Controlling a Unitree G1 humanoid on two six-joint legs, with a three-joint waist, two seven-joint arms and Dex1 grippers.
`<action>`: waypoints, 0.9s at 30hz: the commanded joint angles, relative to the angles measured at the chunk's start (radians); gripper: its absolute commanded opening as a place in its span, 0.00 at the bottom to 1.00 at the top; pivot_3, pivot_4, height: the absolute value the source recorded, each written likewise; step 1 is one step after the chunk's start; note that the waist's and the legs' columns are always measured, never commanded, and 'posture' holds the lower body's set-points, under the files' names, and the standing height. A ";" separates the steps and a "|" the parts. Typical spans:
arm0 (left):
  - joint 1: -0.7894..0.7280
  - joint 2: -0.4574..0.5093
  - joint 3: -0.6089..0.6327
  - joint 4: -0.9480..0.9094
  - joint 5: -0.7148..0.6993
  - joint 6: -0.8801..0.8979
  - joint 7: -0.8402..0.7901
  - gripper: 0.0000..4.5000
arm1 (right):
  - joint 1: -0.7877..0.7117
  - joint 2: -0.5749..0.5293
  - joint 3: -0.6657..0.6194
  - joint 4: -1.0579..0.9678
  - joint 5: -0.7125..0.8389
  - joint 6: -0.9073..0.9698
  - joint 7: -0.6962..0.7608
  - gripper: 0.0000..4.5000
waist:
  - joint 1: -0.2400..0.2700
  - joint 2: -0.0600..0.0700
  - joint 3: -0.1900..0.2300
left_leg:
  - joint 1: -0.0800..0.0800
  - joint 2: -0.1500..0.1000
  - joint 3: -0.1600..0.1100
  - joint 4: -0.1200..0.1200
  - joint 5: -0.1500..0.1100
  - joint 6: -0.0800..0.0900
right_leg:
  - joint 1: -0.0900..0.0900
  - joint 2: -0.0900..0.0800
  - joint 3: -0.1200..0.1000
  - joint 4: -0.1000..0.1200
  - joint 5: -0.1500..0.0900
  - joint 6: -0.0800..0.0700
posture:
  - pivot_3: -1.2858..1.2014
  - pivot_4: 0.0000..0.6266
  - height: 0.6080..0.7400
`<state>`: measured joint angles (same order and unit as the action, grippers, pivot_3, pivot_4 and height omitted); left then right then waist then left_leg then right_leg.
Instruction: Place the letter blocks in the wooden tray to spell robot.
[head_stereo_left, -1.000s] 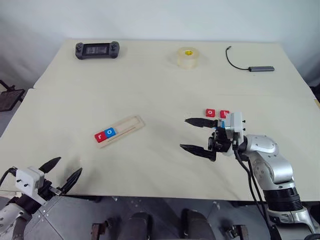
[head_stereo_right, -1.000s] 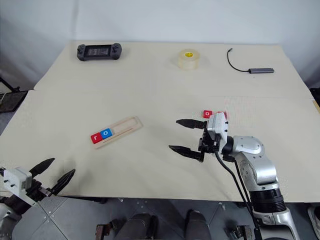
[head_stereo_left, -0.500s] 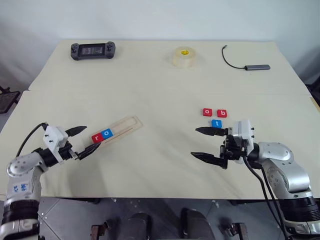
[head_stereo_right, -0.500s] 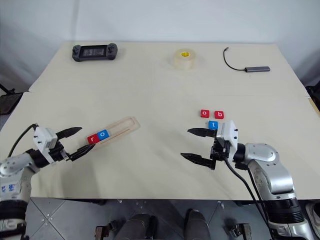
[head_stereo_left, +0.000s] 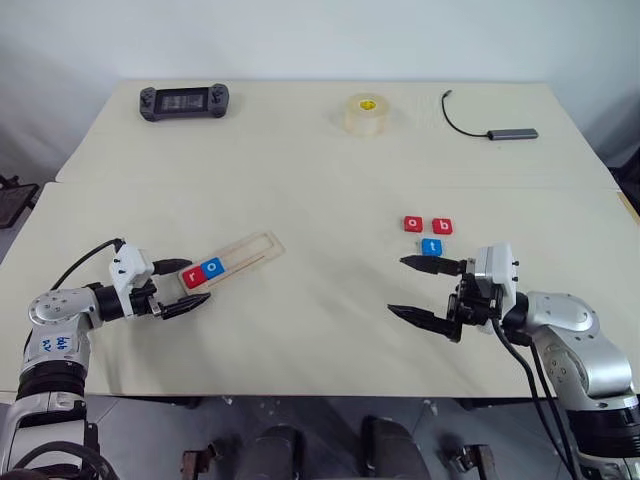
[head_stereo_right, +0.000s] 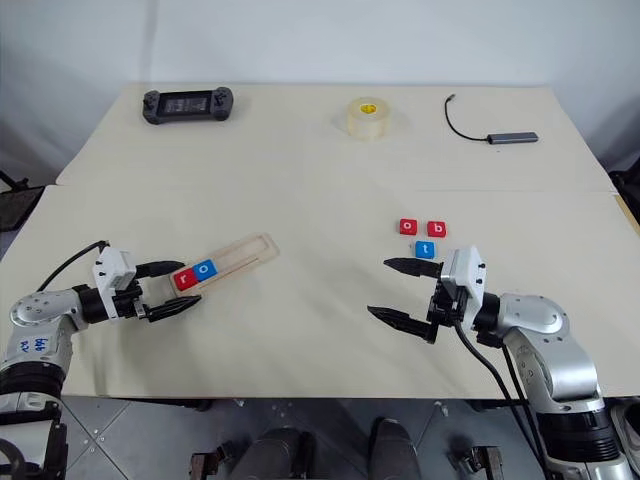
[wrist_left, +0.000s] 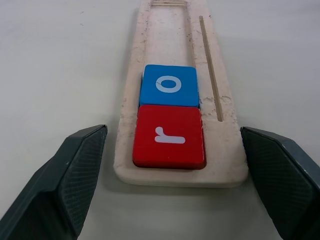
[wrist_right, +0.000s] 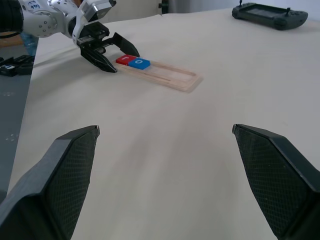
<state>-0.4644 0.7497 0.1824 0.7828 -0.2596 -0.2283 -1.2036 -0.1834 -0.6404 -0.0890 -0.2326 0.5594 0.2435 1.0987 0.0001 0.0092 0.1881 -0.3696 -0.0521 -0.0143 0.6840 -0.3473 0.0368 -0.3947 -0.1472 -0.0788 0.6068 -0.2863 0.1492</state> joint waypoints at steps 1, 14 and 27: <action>0.011 -0.001 -0.018 0.045 0.041 -0.006 0.033 1.00 | 0.007 -0.010 -0.031 -0.038 0.021 -0.001 -0.006 0.99 | 0.000 0.000 0.000 | 0.001 0.000 0.000 0.000 0.000 0.000 | 0.000 0.000 0.000 0.000 0.000 0.000 | 0.52 0.24 1.00; 0.024 -0.052 -0.054 -0.050 0.024 -0.063 0.009 0.76 | 0.006 -0.035 -0.029 -0.039 0.019 0.014 -0.003 1.00 | 0.012 0.002 -0.001 | 0.003 0.000 0.000 0.000 0.003 -0.001 | 0.001 -0.001 0.002 0.004 0.000 0.000 | 0.52 0.24 1.00; -0.167 -0.228 -0.332 -0.312 0.133 0.052 -0.026 0.76 | 0.294 -0.113 -0.270 -0.096 0.036 0.005 -0.021 1.00 | 0.036 0.000 0.000 | -0.002 -0.004 -0.001 0.000 0.002 0.002 | 0.001 -0.002 0.001 -0.001 0.001 0.001 | 0.52 0.24 1.00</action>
<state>-0.6117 0.5346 -0.1299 0.5000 -0.1422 -0.1772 -1.2343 0.0794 -0.7405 -0.2912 -0.2953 0.5781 0.2635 1.0831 0.0365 0.0092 0.1879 -0.3714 -0.0561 -0.0151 0.6842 -0.3451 0.0391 -0.3938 -0.1492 -0.0783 0.6061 -0.2855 0.1508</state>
